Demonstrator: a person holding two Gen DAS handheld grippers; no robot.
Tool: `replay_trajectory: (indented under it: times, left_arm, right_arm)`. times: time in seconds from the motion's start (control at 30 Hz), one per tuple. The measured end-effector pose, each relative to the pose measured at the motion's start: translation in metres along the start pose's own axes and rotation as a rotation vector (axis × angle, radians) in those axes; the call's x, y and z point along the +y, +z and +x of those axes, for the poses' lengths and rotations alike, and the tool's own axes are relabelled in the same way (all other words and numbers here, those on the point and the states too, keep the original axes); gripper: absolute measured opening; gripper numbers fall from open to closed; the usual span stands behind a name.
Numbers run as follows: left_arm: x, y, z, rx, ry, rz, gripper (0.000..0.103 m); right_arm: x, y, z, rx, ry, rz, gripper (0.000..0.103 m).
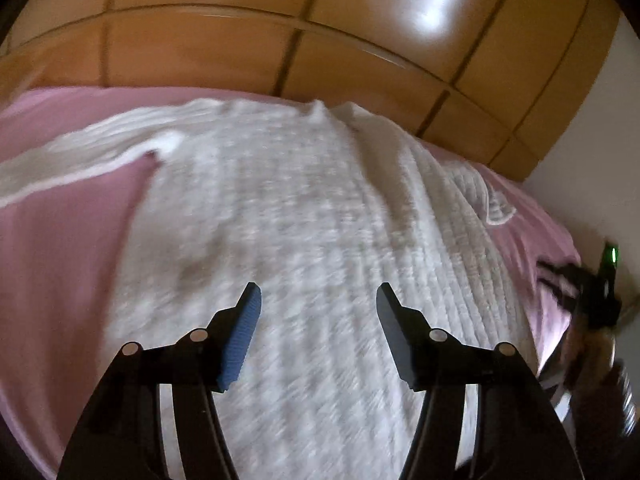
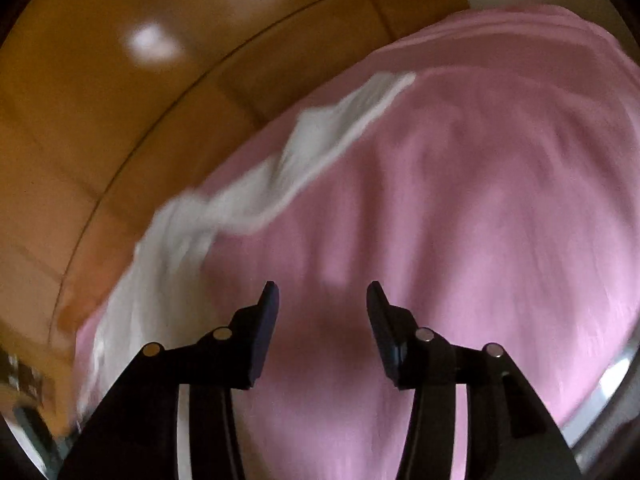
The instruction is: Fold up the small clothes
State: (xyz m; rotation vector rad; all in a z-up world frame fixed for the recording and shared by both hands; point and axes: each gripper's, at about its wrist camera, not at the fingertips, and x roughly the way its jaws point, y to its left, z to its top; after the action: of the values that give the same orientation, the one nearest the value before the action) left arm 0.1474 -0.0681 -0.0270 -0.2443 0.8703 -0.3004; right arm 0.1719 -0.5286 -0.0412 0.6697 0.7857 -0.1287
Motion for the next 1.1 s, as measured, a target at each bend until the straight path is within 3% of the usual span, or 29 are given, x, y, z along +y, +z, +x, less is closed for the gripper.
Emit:
replay_trajectory:
  times: [0.13, 0.33, 0.47, 0.5, 0.57, 0.6, 0.7, 0.93, 1.1]
  left_arm:
    - [-0.013, -0.001, 0.024, 0.036, 0.017, 0.047, 0.058]
    - [0.002, -0.009, 0.040, 0.071, 0.025, 0.040, 0.059]
    - [-0.003, -0.013, 0.044, 0.064, 0.028, 0.075, 0.073]
    - [-0.004, -0.014, 0.044, 0.062, 0.034, 0.089, 0.074]
    - [-0.010, -0.016, 0.044, 0.058, 0.052, 0.112, 0.076]
    - [-0.011, -0.016, 0.045, 0.058, 0.057, 0.121, 0.077]
    - [-0.010, -0.015, 0.047, 0.059, 0.052, 0.117, 0.077]
    - [-0.006, -0.014, 0.044, 0.053, 0.023, 0.093, 0.077]
    - [-0.002, -0.012, 0.043, 0.052, 0.001, 0.063, 0.077]
  right_arm:
    - [-0.014, 0.059, 0.042, -0.015, -0.024, 0.123, 0.044]
    - [-0.035, 0.114, 0.088, -0.020, -0.110, 0.202, 0.039]
    - [-0.038, 0.137, 0.112, -0.014, -0.112, 0.214, 0.038]
    - [-0.035, 0.141, 0.117, -0.005, -0.120, 0.199, 0.032]
    - [-0.033, 0.142, 0.118, 0.020, -0.127, 0.159, 0.006]
    - [-0.028, 0.142, 0.116, 0.040, -0.142, 0.111, 0.004]
    - [-0.027, 0.138, 0.083, -0.005, -0.151, 0.051, 0.004]
    - [-0.049, 0.122, -0.046, -0.133, -0.084, 0.095, 0.003]
    - [-0.060, 0.092, -0.107, -0.164, -0.054, 0.140, 0.003]
